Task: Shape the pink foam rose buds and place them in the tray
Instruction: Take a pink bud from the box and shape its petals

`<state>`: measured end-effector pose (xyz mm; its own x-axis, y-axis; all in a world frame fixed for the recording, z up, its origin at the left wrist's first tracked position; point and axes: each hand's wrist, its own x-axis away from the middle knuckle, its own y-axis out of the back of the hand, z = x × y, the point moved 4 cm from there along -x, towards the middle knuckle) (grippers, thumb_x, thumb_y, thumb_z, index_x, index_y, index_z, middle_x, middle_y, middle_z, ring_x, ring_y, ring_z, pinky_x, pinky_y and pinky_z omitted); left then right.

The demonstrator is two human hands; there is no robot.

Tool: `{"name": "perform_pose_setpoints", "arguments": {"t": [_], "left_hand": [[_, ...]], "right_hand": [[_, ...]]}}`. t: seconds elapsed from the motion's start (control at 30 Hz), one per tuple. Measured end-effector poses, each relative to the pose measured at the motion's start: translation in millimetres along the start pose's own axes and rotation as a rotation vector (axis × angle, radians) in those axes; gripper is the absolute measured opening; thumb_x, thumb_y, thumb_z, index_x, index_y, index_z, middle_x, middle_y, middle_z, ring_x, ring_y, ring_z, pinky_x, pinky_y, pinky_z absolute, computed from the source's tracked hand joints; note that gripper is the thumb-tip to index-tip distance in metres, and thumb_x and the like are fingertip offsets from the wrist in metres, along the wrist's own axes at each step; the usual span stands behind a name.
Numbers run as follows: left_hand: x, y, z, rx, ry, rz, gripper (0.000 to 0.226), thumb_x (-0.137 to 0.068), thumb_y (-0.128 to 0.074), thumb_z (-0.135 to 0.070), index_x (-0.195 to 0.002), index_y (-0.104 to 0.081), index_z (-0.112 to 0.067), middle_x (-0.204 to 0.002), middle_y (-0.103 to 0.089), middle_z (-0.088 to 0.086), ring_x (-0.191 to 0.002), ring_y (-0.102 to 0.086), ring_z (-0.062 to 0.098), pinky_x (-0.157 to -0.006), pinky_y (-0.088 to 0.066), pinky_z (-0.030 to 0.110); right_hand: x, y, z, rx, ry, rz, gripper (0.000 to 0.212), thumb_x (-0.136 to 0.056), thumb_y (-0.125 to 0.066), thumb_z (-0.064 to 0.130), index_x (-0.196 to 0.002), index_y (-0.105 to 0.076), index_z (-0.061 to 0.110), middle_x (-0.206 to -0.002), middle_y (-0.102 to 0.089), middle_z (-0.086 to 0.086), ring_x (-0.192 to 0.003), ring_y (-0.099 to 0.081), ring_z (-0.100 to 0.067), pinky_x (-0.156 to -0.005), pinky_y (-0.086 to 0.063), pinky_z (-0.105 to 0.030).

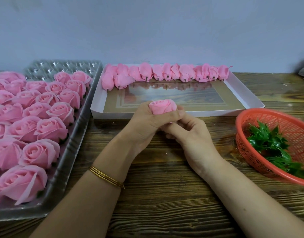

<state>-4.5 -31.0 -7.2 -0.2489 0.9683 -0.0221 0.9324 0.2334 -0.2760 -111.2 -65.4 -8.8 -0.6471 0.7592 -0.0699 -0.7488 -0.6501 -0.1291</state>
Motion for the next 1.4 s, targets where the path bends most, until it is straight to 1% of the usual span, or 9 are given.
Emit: {"name": "perform_pose_setpoints", "arguments": {"t": [0.13, 0.23, 0.43, 0.7, 0.83, 1.03, 1.17, 1.3, 1.4], "left_hand": [[-0.3, -0.8, 1.1, -0.006, -0.019, -0.046, 0.017, -0.076, -0.076, -0.017, -0.086, -0.072, -0.003, -0.089, -0.062, 0.020, -0.082, -0.060, 0.026, -0.068, -0.049, 0.035], [-1.9, -0.6, 2.1, 0.003, -0.028, -0.087, 0.030, -0.077, -0.075, -0.017, -0.093, -0.068, 0.007, -0.090, -0.061, 0.023, -0.082, -0.060, 0.029, -0.073, -0.052, 0.036], [-3.3, -2.8, 3.0, 0.029, -0.061, -0.109, 0.046, -0.075, -0.074, -0.015, -0.101, -0.058, 0.018, -0.088, -0.060, 0.020, -0.081, -0.059, 0.026, -0.073, -0.056, 0.030], [-1.6, -2.8, 2.5, 0.021, -0.032, -0.038, 0.024, -0.072, -0.075, -0.012, -0.093, -0.071, -0.001, -0.084, -0.063, 0.017, -0.078, -0.062, 0.022, -0.076, -0.056, 0.028], [-0.5, -4.6, 0.8, 0.028, -0.010, -0.027, 0.027, -0.073, -0.074, -0.012, -0.095, -0.070, 0.001, -0.077, -0.063, 0.012, -0.071, -0.062, 0.017, -0.072, -0.056, 0.025], [1.9, -6.5, -2.4, 0.053, 0.012, -0.051, 0.048, -0.071, -0.076, -0.014, -0.105, -0.062, 0.017, -0.086, -0.059, 0.020, -0.076, -0.058, 0.022, -0.071, -0.053, 0.028], [2.9, -8.3, -3.8, 0.048, 0.042, -0.088, 0.008, -0.085, -0.067, -0.002, -0.091, -0.070, 0.001, -0.082, -0.063, 0.014, -0.076, -0.061, 0.021, -0.071, -0.056, 0.027], [0.7, -7.3, -1.0, 0.040, 0.022, -0.081, 0.027, -0.083, -0.070, -0.001, -0.062, -0.073, -0.018, -0.071, -0.066, 0.005, -0.070, -0.064, 0.016, -0.068, -0.057, 0.026], [-0.4, -7.1, 0.6, 0.037, 0.022, -0.038, 0.015, -0.074, -0.077, -0.007, -0.065, -0.075, -0.018, -0.076, -0.067, 0.007, -0.072, -0.064, 0.016, -0.071, -0.056, 0.026]], "right_hand": [[0.2, 0.4, -1.5, -0.035, -0.044, 0.016, 0.014, -0.084, -0.064, -0.003, -0.097, -0.069, -0.004, -0.076, -0.061, -0.013, -0.074, -0.053, -0.018, -0.070, -0.044, -0.024], [0.2, -0.3, -1.5, -0.056, -0.025, 0.005, 0.021, -0.080, -0.068, -0.007, -0.101, -0.068, -0.003, -0.066, -0.063, 0.002, -0.066, -0.057, -0.008, -0.069, -0.048, -0.018], [1.4, 1.3, 2.6, 0.057, 0.082, -0.083, 0.024, -0.076, -0.074, -0.010, -0.097, -0.067, -0.001, -0.064, -0.058, 0.008, -0.061, -0.051, -0.006, -0.063, -0.047, -0.012], [1.6, 1.3, 4.6, 0.068, 0.089, -0.112, 0.037, -0.077, -0.072, -0.011, -0.105, -0.069, 0.012, -0.059, -0.053, 0.013, -0.062, -0.048, -0.006, -0.066, -0.046, -0.014], [2.7, -1.1, 5.4, 0.056, 0.076, -0.073, 0.026, -0.079, -0.071, -0.008, -0.090, -0.070, 0.016, -0.072, -0.058, -0.007, -0.075, -0.052, -0.018, -0.076, -0.046, -0.025], [2.5, -2.2, 3.9, 0.048, 0.057, -0.045, 0.015, -0.080, -0.071, -0.006, -0.090, -0.071, 0.005, -0.061, -0.058, 0.006, -0.067, -0.052, -0.011, -0.069, -0.046, -0.018], [2.2, -2.2, 3.3, 0.046, 0.065, -0.065, 0.023, -0.075, -0.075, -0.008, -0.095, -0.068, 0.001, -0.067, -0.061, 0.003, -0.066, -0.055, -0.010, -0.067, -0.050, -0.016], [2.7, -1.4, 5.3, 0.079, 0.086, -0.091, 0.026, -0.073, -0.076, -0.009, -0.093, -0.067, 0.004, -0.068, -0.062, 0.001, -0.066, -0.056, -0.012, -0.065, -0.051, -0.018], [2.9, -0.9, 7.2, 0.098, 0.102, -0.087, 0.031, -0.074, -0.074, -0.010, -0.093, -0.068, 0.013, -0.072, -0.063, -0.007, -0.068, -0.056, -0.015, -0.066, -0.051, -0.018]]}}
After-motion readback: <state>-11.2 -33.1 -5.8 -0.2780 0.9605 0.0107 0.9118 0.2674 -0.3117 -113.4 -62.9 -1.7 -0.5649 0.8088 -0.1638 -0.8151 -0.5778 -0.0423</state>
